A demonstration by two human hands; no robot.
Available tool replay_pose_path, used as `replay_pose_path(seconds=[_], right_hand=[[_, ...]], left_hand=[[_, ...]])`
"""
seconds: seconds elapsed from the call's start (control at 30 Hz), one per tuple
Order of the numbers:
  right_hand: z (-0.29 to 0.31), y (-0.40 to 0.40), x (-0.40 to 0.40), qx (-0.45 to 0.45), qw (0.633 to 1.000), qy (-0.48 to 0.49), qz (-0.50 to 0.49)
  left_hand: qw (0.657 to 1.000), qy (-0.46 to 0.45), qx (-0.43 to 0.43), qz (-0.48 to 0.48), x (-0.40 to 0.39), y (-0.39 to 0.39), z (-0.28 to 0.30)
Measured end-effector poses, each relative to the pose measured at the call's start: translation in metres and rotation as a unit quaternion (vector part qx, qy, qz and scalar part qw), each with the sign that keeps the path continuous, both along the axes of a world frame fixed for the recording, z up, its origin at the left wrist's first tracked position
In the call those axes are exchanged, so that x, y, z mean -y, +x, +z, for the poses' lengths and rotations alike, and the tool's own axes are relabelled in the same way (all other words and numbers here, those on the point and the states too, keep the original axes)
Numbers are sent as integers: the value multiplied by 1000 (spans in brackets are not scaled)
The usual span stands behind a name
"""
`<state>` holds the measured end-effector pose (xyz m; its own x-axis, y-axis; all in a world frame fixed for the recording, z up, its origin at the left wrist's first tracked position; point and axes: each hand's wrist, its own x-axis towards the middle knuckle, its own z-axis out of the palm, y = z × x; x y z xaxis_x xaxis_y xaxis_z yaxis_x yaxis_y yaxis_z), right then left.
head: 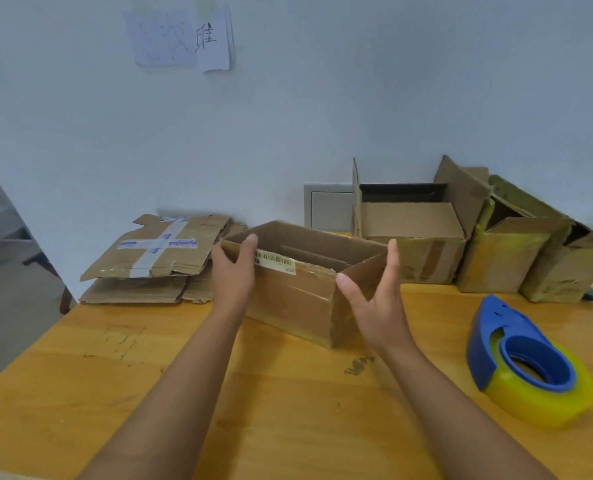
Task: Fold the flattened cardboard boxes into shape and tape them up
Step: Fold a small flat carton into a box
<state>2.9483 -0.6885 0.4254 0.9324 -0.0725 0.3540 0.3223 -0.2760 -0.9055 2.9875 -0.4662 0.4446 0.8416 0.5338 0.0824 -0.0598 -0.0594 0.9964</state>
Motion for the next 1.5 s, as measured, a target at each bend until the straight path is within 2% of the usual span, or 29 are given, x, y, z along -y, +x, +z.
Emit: replay_pose_path(seconds=[0.07,0.2,0.37,0.53,0.73,0.87,1.1,1.3,1.5], right_hand=[[6,2,-2,-11,999,28,45],[2,4,-3,-13,998,11,67],[-7,2,8,-2,999,0,51],[4,0,9,-31,990,54,128],[4,6,13,-36,993,27,107],[-2,6,15,2,998,25,65],[-6,9,21,12,997,0,72],[-4,9,20,-11,996,22,82],[-3,9,20,-20,996,12,83]], left_hand=[[1000,-9,-1,-7,3,-10,0],[999,-23,23,-7,12,-29,-3],[994,39,83,-67,28,-55,-14],[986,42,117,-108,32,-67,-17],[987,78,108,-92,31,-75,-27],[986,103,102,-87,30,-72,-35],[990,92,72,-83,29,-68,-41],[990,83,79,-81,25,-65,-37],[987,113,79,-77,20,-63,-39]])
